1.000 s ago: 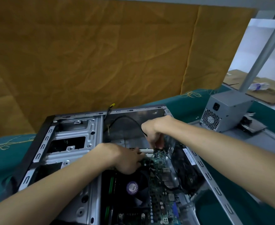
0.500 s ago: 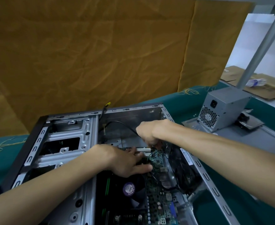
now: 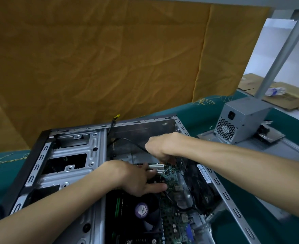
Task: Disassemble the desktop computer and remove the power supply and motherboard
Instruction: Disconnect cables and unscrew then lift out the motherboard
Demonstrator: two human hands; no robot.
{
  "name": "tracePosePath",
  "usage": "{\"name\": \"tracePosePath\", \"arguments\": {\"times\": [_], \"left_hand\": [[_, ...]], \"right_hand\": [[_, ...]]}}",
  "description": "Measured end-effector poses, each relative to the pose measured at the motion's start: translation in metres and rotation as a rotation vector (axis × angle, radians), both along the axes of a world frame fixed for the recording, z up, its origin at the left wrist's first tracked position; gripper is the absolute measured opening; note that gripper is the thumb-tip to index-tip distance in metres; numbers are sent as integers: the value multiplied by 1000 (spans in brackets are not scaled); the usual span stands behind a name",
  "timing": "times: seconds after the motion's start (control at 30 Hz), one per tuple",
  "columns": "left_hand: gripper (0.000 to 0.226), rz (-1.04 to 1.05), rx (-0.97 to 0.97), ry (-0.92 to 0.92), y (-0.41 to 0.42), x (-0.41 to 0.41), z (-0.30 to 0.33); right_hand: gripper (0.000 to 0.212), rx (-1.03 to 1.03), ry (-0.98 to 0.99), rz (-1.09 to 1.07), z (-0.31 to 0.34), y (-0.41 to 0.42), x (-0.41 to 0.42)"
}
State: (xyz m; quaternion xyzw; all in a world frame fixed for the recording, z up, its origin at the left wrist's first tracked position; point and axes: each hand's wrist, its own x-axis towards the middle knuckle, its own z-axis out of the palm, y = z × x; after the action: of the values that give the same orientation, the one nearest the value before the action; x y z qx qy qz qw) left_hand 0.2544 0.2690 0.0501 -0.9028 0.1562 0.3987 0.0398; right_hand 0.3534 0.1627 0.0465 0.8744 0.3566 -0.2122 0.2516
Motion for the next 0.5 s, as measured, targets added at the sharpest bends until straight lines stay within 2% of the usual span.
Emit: {"name": "tracePosePath", "arguments": {"times": [0.5], "left_hand": [[92, -1, -16, 10, 0, 0, 3]], "right_hand": [[29, -7, 16, -2, 7, -10, 5]]}}
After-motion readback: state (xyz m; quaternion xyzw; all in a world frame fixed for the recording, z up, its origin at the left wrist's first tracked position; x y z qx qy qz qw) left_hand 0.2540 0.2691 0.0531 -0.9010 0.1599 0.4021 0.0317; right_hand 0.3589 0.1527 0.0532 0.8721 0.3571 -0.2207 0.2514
